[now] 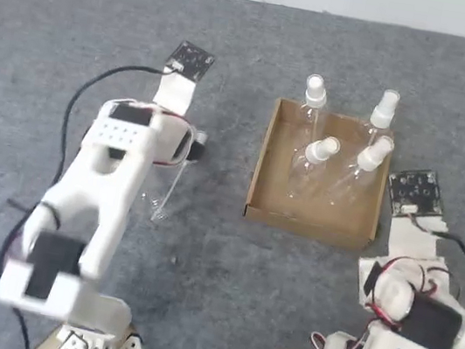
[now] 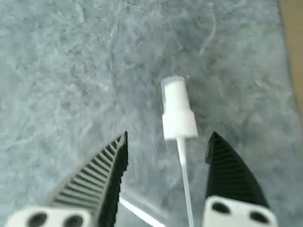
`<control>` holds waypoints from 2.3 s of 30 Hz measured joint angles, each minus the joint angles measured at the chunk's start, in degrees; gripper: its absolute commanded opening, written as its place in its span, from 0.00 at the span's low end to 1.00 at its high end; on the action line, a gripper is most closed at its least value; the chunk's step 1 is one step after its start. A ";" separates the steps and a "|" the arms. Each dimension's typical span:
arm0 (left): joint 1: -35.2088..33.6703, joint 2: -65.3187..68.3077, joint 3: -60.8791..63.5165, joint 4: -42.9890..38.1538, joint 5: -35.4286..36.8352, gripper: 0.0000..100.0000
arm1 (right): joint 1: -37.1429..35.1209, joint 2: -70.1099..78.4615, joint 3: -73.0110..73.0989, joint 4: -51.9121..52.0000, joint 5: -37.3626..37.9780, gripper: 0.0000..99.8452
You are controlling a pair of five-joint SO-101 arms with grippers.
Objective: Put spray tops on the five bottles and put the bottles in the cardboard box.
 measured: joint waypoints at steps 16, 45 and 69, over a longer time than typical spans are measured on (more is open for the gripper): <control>2.29 18.46 -11.34 0.44 2.29 0.08 | -6.86 -2.90 0.26 0.18 0.00 0.26; 17.32 -6.51 8.18 4.04 26.55 0.16 | -8.44 -1.14 0.26 0.18 -0.88 0.26; -17.05 -16.70 -0.35 20.75 17.93 0.29 | -8.44 -0.26 2.37 0.18 -0.88 0.26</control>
